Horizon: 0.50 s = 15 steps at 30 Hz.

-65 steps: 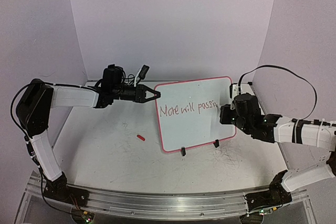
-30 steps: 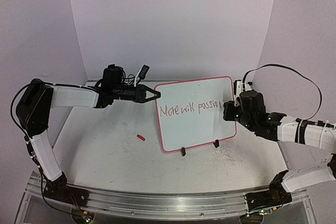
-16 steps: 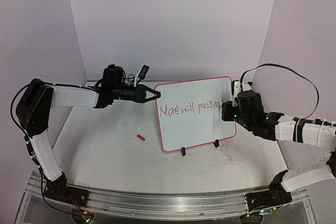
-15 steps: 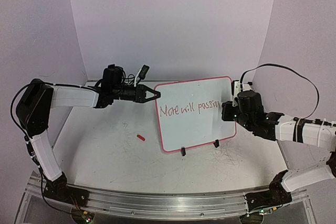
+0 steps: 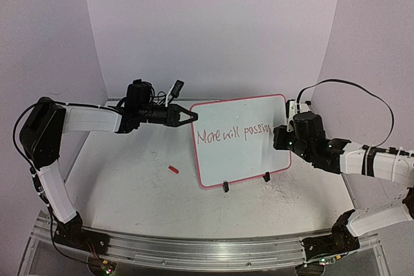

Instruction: Write a sentence on the whiteboard

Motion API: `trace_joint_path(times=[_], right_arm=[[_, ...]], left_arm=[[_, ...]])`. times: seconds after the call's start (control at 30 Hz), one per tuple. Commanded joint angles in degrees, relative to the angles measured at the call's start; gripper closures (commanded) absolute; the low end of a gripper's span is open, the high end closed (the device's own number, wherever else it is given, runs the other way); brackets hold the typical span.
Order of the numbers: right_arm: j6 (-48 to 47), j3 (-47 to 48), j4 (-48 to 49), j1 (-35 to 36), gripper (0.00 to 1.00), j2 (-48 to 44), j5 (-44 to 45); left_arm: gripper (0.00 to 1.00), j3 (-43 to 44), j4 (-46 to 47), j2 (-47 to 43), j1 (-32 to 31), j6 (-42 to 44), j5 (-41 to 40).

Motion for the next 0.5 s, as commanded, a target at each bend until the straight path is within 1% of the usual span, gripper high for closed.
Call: trace_joint_path(times=[0.0, 0.47], right_arm=[[1.78, -1.49, -0.78, -0.08, 1.0, -1.76, -0.91], [2.12, -0.92, -0.5, -0.04, 1.0, -1.31, -1.47]], left_arm=[[1.0, 1.55, -3.3, -1.58, -1.06, 0.31, -0.23], [1.0, 1.6, -3.3, -1.29, -1.07, 0.31, -0.2]])
